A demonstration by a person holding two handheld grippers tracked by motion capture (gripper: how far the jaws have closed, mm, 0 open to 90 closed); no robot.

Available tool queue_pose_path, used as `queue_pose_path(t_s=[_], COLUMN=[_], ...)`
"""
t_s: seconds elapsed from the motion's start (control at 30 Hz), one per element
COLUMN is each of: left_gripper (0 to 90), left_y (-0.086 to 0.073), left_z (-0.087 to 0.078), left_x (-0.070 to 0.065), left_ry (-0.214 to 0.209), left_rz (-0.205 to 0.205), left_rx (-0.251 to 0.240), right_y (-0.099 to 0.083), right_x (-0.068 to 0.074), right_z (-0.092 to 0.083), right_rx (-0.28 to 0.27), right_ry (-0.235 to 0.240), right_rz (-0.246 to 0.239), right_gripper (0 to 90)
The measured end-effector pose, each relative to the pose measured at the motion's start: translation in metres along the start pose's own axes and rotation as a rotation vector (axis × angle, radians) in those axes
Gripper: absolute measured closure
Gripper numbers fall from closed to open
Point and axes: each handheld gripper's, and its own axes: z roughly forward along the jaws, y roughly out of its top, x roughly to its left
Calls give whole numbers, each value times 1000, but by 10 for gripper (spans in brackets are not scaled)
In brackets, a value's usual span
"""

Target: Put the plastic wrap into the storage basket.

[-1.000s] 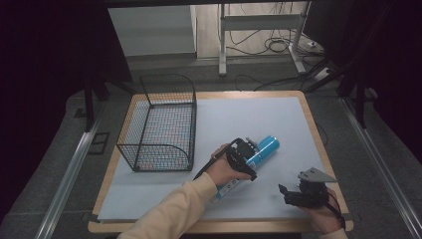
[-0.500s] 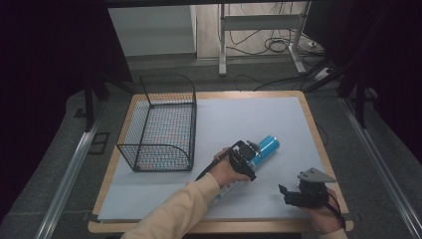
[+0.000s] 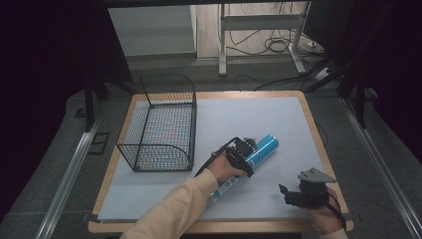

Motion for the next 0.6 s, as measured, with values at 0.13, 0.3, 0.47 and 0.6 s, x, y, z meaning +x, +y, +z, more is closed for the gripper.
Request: queue_pose_path(t_s=[0.13, 0.3, 0.47, 0.6], left_gripper=[315, 316, 316, 316], left_y=[0, 1, -1, -1], left_z=[-2, -12, -17, -24], left_x=[3, 5, 7, 7], left_ry=[-7, -10, -6, -5], left_rz=[4, 5, 11, 21], left_rx=[-6, -23, -33, -43], right_y=[0, 0, 0, 0], right_x=[0, 0, 0, 0], right_z=[0, 0, -1, -1], right_rx=[-2, -3, -9, -8], right_ry=[-1, 0, -3, -3], right_rz=[0, 0, 0, -4], right_gripper=[119, 119, 119, 119])
